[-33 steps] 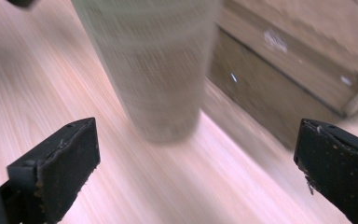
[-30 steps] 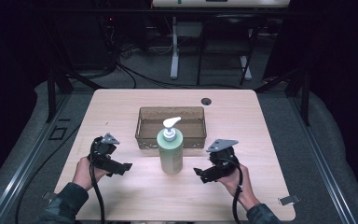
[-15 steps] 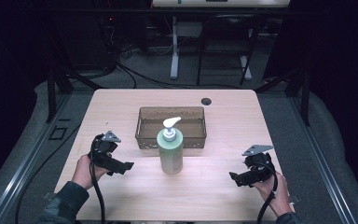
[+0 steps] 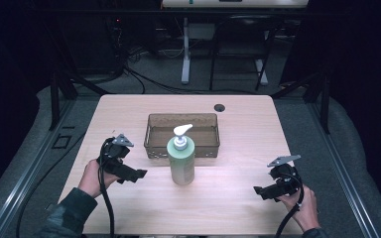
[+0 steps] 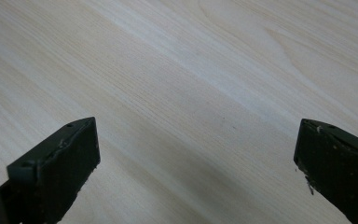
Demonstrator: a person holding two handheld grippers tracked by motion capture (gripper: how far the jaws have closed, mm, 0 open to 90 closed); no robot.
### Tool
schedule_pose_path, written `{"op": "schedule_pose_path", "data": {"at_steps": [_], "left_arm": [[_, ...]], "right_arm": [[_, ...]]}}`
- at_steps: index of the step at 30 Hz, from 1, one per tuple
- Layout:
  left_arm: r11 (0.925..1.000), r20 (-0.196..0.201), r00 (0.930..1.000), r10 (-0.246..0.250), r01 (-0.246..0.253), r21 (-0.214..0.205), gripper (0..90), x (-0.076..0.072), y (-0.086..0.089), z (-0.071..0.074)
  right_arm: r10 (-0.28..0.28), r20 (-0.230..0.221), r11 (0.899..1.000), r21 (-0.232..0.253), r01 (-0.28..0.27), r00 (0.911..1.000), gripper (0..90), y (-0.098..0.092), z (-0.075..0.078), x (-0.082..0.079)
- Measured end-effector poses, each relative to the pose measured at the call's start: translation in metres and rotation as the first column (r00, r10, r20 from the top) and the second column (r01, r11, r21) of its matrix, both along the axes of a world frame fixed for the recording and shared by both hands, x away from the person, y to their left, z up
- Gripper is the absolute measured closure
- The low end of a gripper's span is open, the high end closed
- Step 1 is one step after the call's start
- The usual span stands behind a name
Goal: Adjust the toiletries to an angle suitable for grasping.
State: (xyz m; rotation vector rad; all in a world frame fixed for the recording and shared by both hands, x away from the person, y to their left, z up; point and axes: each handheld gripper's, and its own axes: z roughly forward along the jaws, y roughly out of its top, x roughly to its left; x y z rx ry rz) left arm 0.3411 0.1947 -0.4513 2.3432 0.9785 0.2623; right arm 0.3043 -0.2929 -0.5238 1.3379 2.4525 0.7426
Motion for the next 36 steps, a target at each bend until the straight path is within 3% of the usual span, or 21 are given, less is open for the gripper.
{"op": "schedule_pose_path", "data": {"at_steps": [3,8,14,18,30,36], "left_arm": [[0.9999,0.002,0.9999,-0.011,0.011,0.000,0.0,0.000,-0.001,0.005],[0.9995,-0.010,0.9995,-0.029,0.029,0.014,0.0,0.002,-0.005,0.016],[0.9982,-0.020,0.9984,-0.053,0.054,0.025,0.0,0.003,-0.013,0.027],[0.9960,-0.016,0.9965,-0.083,0.083,0.032,0.1,0.005,-0.022,0.039],[0.9941,-0.027,0.9940,-0.106,0.106,0.023,0.0,0.011,-0.034,0.057],[0.9926,-0.039,0.9922,-0.118,0.119,0.024,0.0,0.013,-0.040,0.067]], "right_arm": [[-0.004,-0.001,1.000,0.002,0.004,1.0000,0.0,-0.002,0.000,0.000],[-0.038,-0.045,0.999,0.014,0.039,0.9983,0.0,-0.007,-0.005,0.003],[-0.058,-0.043,0.998,-0.006,0.058,0.9974,0.0,-0.009,-0.004,0.003],[-0.059,-0.039,0.998,-0.004,0.059,0.9975,0.0,-0.012,-0.005,0.003],[-0.038,-0.054,0.999,-0.032,0.036,0.9978,0.0,-0.010,-0.010,0.005],[-0.035,-0.056,0.999,-0.024,0.034,0.9978,0.0,-0.008,-0.008,0.005]]}}
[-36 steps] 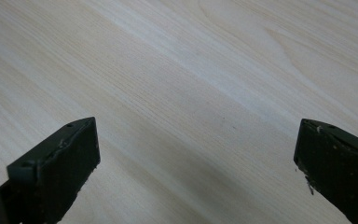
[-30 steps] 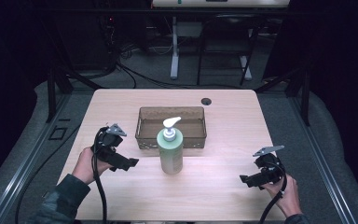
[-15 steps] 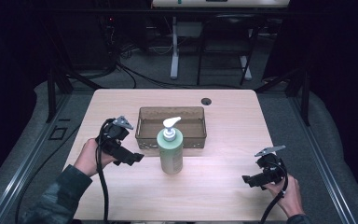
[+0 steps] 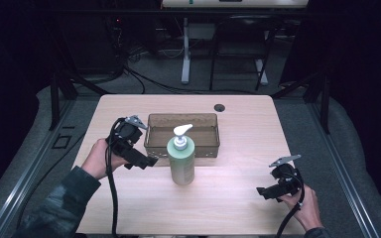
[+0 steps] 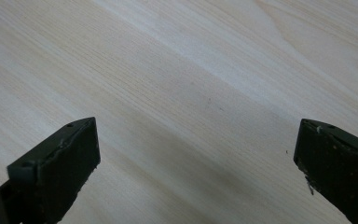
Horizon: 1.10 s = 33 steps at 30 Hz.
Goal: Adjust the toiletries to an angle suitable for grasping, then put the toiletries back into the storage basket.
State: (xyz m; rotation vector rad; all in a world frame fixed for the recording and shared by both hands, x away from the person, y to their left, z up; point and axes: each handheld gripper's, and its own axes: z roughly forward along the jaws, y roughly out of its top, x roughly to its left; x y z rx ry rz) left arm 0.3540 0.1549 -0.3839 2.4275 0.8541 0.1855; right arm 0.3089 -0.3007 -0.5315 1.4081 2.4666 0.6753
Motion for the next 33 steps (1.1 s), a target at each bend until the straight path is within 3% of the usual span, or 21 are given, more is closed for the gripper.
{"op": "schedule_pose_path", "data": {"at_steps": [12,18,26,33], "left_arm": [[0.9992,0.000,0.9994,-0.036,0.036,-0.018,0.0,0.002,-0.017,0.029],[0.9984,-0.002,0.9984,-0.057,0.057,0.002,0.0,0.005,-0.031,0.038],[0.9949,0.014,0.9956,-0.092,0.092,0.043,0.1,0.012,-0.052,0.042],[0.9933,-0.005,0.9940,-0.109,0.109,0.039,0.0,0.025,-0.063,0.038]], "right_arm": [[0.007,0.012,1.000,-0.006,-0.007,0.9999,0.0,0.004,0.004,0.003],[0.000,0.007,1.000,0.001,0.000,1.0000,0.0,0.003,0.004,0.002],[0.006,0.006,1.000,-0.004,-0.006,1.0000,0.1,0.003,0.003,0.003],[0.009,0.009,1.000,-0.012,-0.009,0.9999,0.4,0.002,0.002,0.003]]}}
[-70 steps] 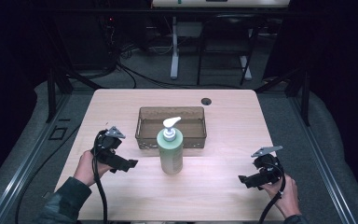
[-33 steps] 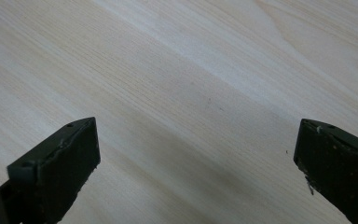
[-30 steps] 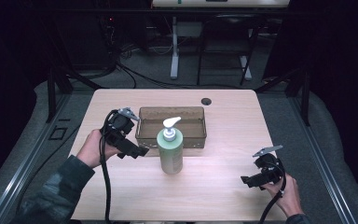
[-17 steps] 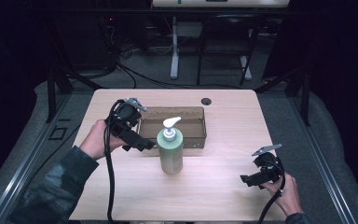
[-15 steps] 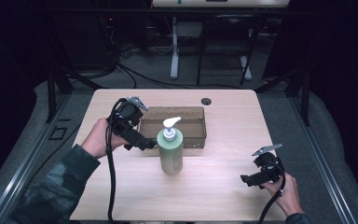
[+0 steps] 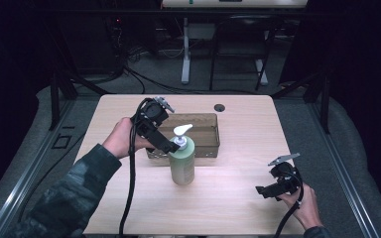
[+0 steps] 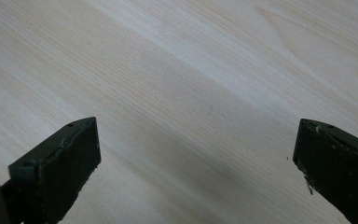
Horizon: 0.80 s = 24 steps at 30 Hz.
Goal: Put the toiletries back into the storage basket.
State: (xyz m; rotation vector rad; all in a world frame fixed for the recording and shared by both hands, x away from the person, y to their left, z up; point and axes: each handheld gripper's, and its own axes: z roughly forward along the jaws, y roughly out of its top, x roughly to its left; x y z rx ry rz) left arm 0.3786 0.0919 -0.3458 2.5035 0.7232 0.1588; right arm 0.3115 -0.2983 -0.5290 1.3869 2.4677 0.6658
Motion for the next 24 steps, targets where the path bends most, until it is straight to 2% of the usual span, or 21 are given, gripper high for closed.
{"op": "schedule_pose_path", "data": {"at_steps": [3,7,12,13,16,18,19,22,23,24], "left_arm": [[0.9999,-0.009,0.9999,-0.014,0.014,-0.001,0.0,0.001,-0.005,-0.001],[0.9987,-0.006,0.9990,-0.044,0.044,0.024,0.5,0.002,-0.017,-0.002],[0.9976,-0.003,0.9982,-0.060,0.060,0.032,8.8,0.004,-0.022,-0.002],[0.9980,0.004,0.9984,-0.056,0.056,0.029,16.4,0.004,-0.023,-0.001],[0.9979,0.013,0.9984,-0.054,0.054,0.036,28.6,0.005,-0.024,-0.001],[0.9985,0.020,0.9986,-0.050,0.049,0.023,32.1,0.006,-0.025,-0.001],[0.9985,0.020,0.9986,-0.050,0.049,0.023,36.3,0.006,-0.025,-0.001],[0.9982,0.023,0.9982,-0.054,0.054,0.027,39.7,0.006,-0.027,-0.002],[0.9978,0.025,0.9980,-0.057,0.056,0.036,45.1,0.006,-0.028,-0.001],[0.9982,0.028,0.9983,-0.051,0.050,0.032,46.9,0.006,-0.029,-0.001]], "right_arm": [[-0.001,0.000,1.000,0.005,0.001,1.0000,0.5,0.001,0.000,0.000],[0.005,-0.006,1.000,0.001,-0.005,1.0000,1.0,0.002,-0.002,0.000],[0.006,-0.003,1.000,0.000,-0.006,1.0000,1.2,0.002,-0.001,0.000],[0.002,-0.005,1.000,0.006,-0.002,1.0000,1.3,0.002,-0.001,0.000],[0.003,-0.002,1.000,0.006,-0.003,1.0000,1.6,0.001,-0.001,0.000],[0.001,-0.001,1.000,0.005,-0.001,1.0000,1.8,0.001,-0.001,-0.001],[0.001,-0.001,1.000,0.005,-0.001,1.0000,1.8,0.001,-0.001,-0.001],[0.000,-0.002,1.000,0.009,0.000,1.0000,2.0,0.001,0.000,-0.001],[0.002,0.002,1.000,0.004,-0.002,1.0000,2.0,0.001,0.000,-0.001],[0.002,0.004,1.000,0.002,-0.002,1.0000,2.0,0.001,0.000,-0.001]]}}
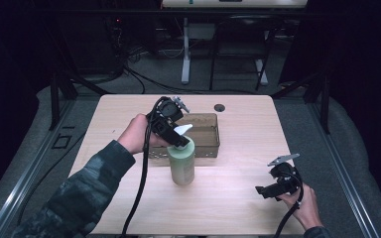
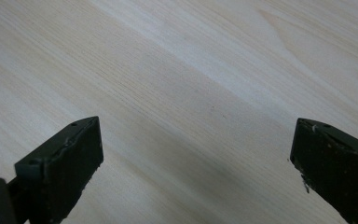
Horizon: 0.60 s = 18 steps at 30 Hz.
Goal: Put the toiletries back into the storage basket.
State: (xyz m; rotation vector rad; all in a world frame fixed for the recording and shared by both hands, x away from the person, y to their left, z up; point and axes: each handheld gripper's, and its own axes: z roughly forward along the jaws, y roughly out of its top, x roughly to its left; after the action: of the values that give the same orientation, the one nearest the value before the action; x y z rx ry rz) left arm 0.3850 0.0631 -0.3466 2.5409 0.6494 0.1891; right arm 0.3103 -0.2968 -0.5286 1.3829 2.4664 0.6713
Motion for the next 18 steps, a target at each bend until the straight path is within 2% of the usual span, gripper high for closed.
{"op": "schedule_pose_path", "data": {"at_steps": [9,13,18], "left_arm": [[0.9999,0.011,0.9998,-0.014,0.014,-0.008,61.9,-0.0006,-0.0006,0.0011],[0.9997,0.020,0.9997,-0.013,0.013,-0.023,62.2,-0.0020,0.0000,0.0001],[0.9998,0.027,0.9995,-0.014,0.014,-0.014,62.3,-0.0022,0.0008,0.0007]], "right_arm": [[0.002,0.006,1.000,-0.007,-0.002,1.0000,3.1,0.0002,0.0004,-0.0007],[0.010,0.005,1.000,-0.012,-0.010,0.9999,3.1,0.0002,0.0003,-0.0005],[0.010,0.006,1.000,-0.012,-0.010,0.9999,3.1,0.0008,-0.0003,-0.0009]]}}
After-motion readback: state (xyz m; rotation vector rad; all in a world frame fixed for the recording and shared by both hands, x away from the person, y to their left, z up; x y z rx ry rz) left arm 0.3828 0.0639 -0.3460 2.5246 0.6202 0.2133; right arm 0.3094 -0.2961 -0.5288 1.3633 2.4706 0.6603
